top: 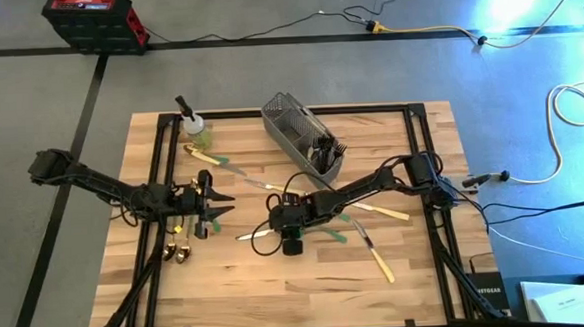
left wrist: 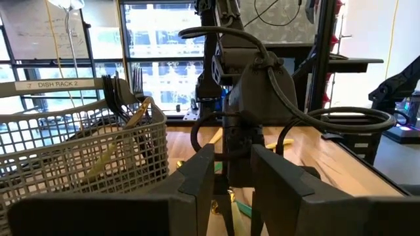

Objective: Sort silverware
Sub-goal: Put the yellow table knife into the gray silverware organizer

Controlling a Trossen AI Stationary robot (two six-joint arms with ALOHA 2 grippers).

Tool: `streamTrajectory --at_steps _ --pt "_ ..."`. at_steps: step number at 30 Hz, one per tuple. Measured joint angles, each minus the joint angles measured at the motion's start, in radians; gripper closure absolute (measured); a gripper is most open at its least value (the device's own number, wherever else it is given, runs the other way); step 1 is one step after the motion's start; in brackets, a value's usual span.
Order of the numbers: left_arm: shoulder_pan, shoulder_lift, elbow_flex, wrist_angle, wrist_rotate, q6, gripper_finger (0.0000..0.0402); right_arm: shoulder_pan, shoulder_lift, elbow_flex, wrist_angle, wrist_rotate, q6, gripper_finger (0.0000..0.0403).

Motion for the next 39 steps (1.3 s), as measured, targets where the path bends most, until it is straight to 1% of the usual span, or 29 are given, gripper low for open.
streamTrajectory --at_steps 4,10,12,15,17,20,26,28,33,36,39 --pt "0.0 0.0 0.0 0.0 0.0 0.001 0.0315 0.0 0.0 0.001 -0.017 0.0 0.002 0.0322" --pt "0.0 0.0 0.0 0.0 0.0 0.001 0.0315 0.0 -0.001 0.001 -0.022 -0.002 0.0 0.0363" --pt "0.0 0.0 0.0 0.0 0.0 0.001 0.0315 0.0 -0.001 0.008 -0.031 -0.034 0.001 0.037" --pt "0.0 0.0 0.0 -0.001 0.0 0.001 0.0315 0.0 0.003 0.041 -0.057 -0.078 0.004 0.0371" --pt "0.0 0.0 0.0 -0.001 0.0 0.001 0.0315 0.008 0.006 0.076 -0.076 -0.084 0.001 0.0371" --pt "0.0 0.0 0.0 -0.001 0.0 0.0 0.0315 0.014 0.005 0.151 -0.13 -0.078 -0.013 0.0372" --pt "0.0 0.0 0.0 -0.002 0.0 0.0 0.0315 0.038 0.005 0.287 -0.323 -0.023 -0.031 0.0376" --pt "0.0 0.0 0.0 -0.002 0.0 0.0 0.0315 0.051 0.003 0.317 -0.378 -0.022 -0.036 0.038" --pt "0.0 0.0 0.0 -0.004 0.0 0.001 0.0315 0.095 -0.004 0.347 -0.521 -0.051 -0.053 0.0401" --pt "0.0 0.0 0.0 -0.004 0.0 0.002 0.0315 0.113 -0.034 0.349 -0.529 -0.05 -0.047 0.04" --pt "0.0 0.0 0.0 -0.004 0.0 0.001 0.0315 0.113 -0.051 0.351 -0.526 -0.014 -0.005 0.0393"
